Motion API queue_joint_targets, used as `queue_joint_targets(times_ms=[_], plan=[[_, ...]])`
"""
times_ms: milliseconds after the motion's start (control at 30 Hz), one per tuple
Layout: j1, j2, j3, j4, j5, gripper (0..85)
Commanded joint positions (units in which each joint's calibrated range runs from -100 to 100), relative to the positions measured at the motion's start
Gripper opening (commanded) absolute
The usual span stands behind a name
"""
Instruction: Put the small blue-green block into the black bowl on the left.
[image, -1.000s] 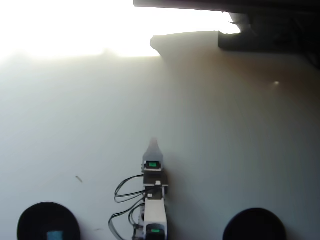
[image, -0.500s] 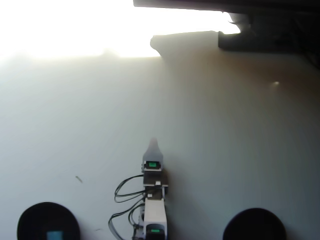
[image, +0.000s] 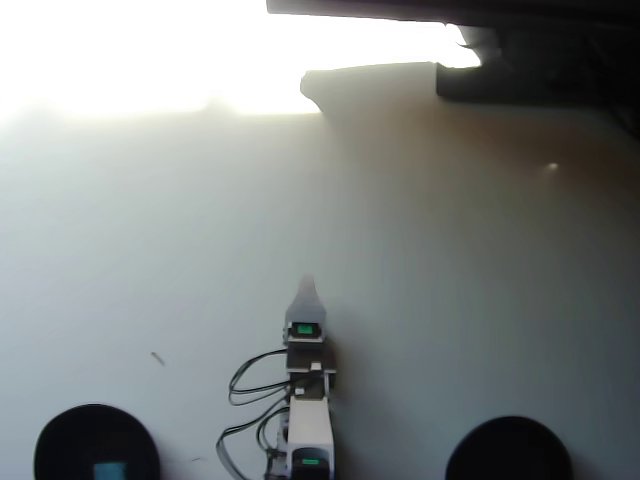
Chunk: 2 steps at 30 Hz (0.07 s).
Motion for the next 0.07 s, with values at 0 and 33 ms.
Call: queue_joint_targets(times_ms=[0,33], plan=[[0.0,0.0,-1.1,-0.12,0.05,49.1],[0.0,0.0,-1.1,-0.12,0.05,49.1]])
